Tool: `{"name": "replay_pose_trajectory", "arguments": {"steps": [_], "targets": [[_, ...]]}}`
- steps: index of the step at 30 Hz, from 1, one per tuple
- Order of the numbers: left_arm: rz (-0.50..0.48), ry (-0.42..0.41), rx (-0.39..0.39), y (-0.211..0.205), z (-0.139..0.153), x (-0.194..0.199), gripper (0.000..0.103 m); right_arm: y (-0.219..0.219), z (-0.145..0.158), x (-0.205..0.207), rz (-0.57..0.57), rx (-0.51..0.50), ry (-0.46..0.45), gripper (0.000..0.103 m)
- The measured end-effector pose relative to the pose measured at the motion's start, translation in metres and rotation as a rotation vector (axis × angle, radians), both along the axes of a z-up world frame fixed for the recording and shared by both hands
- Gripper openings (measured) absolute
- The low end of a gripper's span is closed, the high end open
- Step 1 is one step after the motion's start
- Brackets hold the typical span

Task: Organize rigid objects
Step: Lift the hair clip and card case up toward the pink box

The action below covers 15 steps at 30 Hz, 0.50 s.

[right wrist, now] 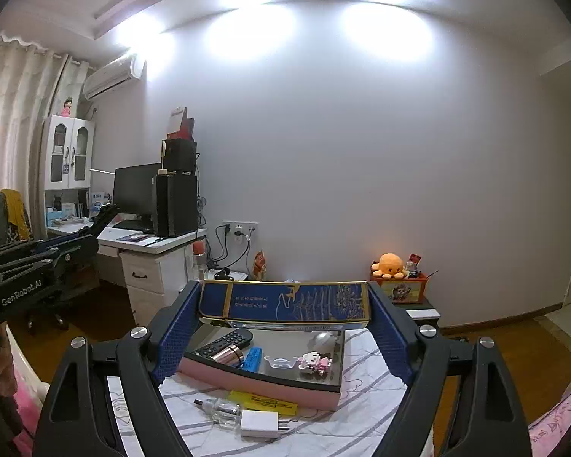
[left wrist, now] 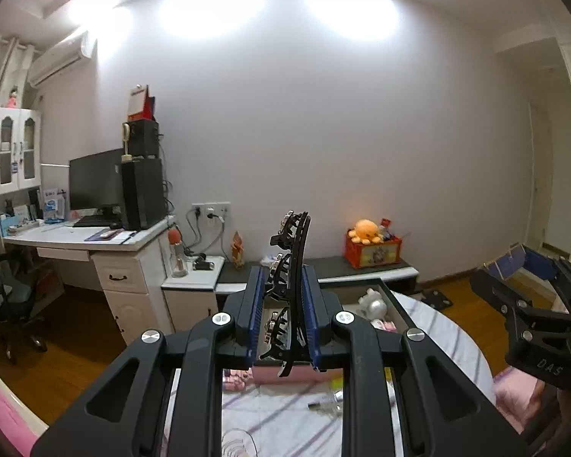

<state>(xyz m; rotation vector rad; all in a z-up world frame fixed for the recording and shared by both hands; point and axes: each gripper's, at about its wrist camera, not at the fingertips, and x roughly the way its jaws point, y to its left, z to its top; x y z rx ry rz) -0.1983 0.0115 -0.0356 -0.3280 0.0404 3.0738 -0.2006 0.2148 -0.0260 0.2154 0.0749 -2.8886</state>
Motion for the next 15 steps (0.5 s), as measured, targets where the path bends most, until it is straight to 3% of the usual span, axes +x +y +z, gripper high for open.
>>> {"name": "replay_pose_trajectory", "arguments": {"steps": [15], "targets": [[-0.036,-0.115,-0.075,0.018,-0.02,-0.085,0.02,-0.001,-0.016,-0.068,0.025,0.008,-0.076,0.085]]}}
